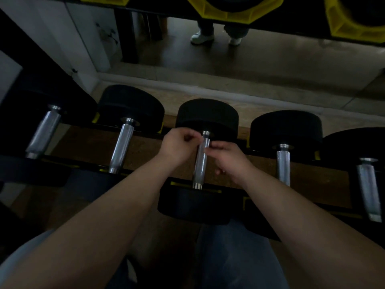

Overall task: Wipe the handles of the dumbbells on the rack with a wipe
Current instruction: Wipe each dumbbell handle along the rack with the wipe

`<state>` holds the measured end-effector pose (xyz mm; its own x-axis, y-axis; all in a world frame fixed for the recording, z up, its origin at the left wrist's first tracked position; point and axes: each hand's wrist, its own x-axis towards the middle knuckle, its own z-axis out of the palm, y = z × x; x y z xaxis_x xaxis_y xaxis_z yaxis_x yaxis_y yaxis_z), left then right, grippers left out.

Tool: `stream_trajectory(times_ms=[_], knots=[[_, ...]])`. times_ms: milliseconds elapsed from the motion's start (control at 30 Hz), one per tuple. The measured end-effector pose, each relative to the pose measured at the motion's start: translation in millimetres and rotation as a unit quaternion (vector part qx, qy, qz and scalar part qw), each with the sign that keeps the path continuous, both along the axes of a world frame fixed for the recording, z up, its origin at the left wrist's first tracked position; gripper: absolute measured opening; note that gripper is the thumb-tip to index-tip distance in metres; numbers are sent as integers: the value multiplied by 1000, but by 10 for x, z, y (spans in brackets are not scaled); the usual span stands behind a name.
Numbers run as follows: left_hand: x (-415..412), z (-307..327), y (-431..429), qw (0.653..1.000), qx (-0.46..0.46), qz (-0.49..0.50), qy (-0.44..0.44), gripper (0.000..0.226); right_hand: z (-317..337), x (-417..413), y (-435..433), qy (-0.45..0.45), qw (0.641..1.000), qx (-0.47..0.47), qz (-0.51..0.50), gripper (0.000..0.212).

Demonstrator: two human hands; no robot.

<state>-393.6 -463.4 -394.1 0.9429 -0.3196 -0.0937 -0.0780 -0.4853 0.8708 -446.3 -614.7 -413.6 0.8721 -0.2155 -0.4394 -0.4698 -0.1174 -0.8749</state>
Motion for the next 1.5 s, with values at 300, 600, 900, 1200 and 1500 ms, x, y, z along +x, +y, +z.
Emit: stream_trajectory(times_ms=[300, 600, 900, 1200, 1500], knots=[[-238, -17, 469, 953, 164, -250, 35, 1, 23, -33, 27, 10, 1000, 21, -5, 43], [-18, -145, -10, 986, -95, 84, 106, 10, 45, -17, 26, 24, 999, 42, -19, 38], [-136, -112, 194, 970, -62, 2, 236, 14, 62, 31, 25, 44, 997, 49, -26, 46], [50, -156, 235, 957, 96, -171, 212, 17, 178, 0, -51, 6, 998, 27, -59, 36], [359, -203, 92, 955, -69, -122, 261, 22, 226, -3, -7, 28, 999, 31, -35, 13]])
